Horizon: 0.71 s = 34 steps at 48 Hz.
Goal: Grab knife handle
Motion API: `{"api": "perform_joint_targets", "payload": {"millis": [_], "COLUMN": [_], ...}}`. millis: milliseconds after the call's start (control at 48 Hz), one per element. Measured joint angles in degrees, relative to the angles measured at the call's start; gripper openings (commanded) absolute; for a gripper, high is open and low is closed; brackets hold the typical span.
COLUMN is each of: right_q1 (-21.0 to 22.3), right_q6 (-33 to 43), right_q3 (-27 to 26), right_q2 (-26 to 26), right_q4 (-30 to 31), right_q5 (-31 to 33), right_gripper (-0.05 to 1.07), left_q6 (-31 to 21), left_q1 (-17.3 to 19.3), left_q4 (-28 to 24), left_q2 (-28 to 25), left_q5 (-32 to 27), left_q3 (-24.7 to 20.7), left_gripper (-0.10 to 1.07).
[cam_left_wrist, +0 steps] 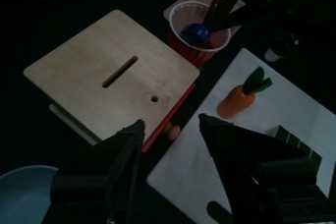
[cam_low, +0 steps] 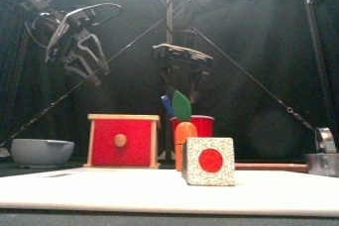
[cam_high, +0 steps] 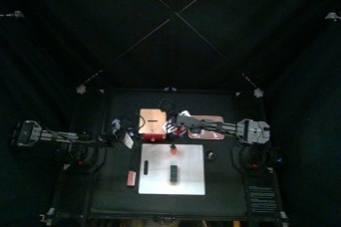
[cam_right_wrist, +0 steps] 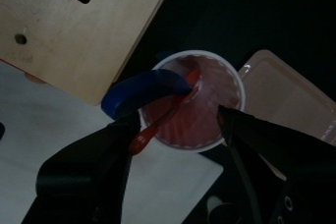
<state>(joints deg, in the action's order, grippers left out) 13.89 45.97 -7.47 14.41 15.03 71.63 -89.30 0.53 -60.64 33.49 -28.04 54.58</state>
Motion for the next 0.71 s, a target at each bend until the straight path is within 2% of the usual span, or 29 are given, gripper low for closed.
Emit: {"api": "perform_joint_targets", "payload": {"millis": [62,333,708], "right_q1": [0.0,0.0,0.1], "right_q6": [0.1,0.1,0.0], "right_q3": [0.4,1.0,1.8], "right_q2": [0.0,0.0,0.0], "right_q4": [-0.3,-0.6,-1.8], "right_q5": [0.0,-0.3,0.4], "right_gripper": [0.91,0.66,0.61], "left_q6": [0.0,0.0,0.0], "left_q1": [0.0,0.3,0.5], "left_q4": [0.0,0.0,0.0], "left_q2": [0.0,0.0,0.0], "left_q5": [0.0,-0.1,0.0], "left_q3": [0.0,0.0,0.0], "left_gripper": [0.85,0.85,0.85]}}
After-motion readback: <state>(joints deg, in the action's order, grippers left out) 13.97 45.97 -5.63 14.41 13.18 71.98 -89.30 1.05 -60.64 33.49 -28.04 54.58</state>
